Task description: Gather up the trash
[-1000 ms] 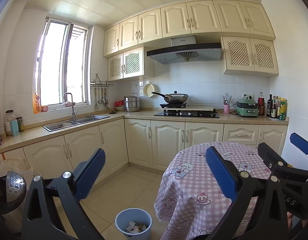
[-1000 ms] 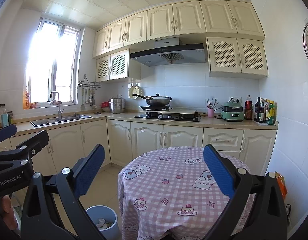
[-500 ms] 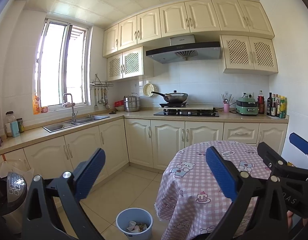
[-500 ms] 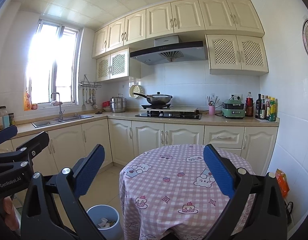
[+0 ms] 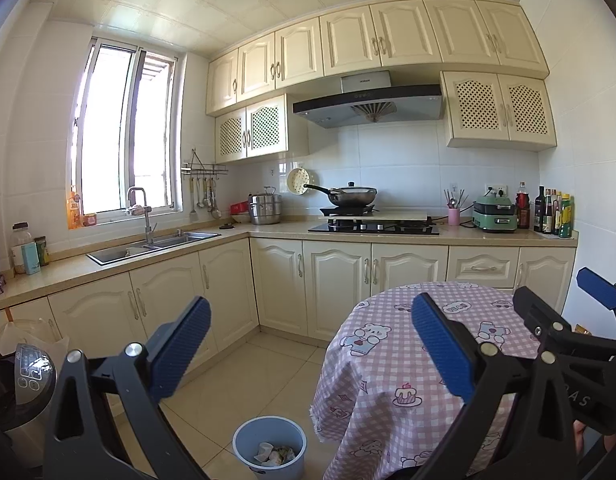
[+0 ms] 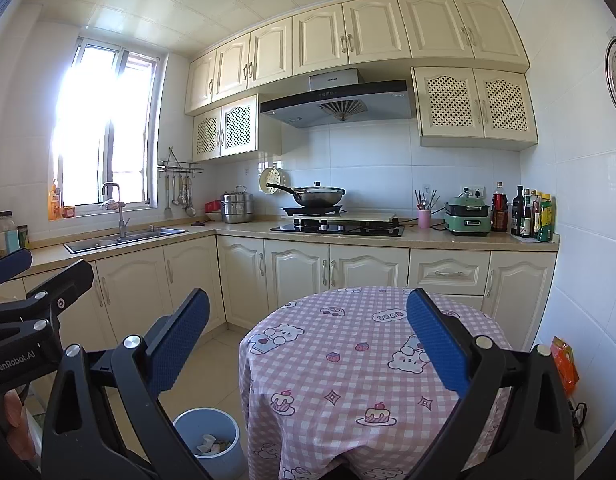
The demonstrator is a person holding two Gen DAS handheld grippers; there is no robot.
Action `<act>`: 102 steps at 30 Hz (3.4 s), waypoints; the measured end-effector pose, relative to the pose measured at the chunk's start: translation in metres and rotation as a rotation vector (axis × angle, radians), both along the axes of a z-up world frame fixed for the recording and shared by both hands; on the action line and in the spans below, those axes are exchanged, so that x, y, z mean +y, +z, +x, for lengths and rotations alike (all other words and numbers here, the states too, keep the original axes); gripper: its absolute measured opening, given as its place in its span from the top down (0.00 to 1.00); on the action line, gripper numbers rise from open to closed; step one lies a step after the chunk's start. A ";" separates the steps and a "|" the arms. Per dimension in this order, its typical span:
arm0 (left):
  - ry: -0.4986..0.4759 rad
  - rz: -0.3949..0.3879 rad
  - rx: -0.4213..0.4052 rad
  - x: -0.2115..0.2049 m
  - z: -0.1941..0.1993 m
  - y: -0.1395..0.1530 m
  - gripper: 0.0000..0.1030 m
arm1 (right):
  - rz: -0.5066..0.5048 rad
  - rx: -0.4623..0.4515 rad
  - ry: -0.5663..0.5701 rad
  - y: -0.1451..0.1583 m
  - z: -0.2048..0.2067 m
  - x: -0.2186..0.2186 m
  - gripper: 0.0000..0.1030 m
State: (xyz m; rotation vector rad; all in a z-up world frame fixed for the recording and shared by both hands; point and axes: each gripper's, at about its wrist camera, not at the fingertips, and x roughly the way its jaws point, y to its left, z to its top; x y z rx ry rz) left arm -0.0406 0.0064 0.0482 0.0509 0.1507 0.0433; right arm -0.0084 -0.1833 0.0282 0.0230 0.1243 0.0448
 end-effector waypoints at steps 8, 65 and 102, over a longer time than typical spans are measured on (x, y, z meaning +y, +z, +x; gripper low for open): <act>0.002 0.002 -0.003 0.001 0.000 0.000 0.05 | 0.000 0.000 0.000 -0.001 0.001 -0.001 0.07; 0.002 0.005 0.014 0.008 0.004 -0.003 0.05 | 0.004 0.011 0.011 -0.006 0.006 -0.005 0.07; 0.014 0.010 0.029 0.006 0.031 -0.012 0.05 | -0.002 0.031 0.056 -0.009 0.036 -0.007 0.07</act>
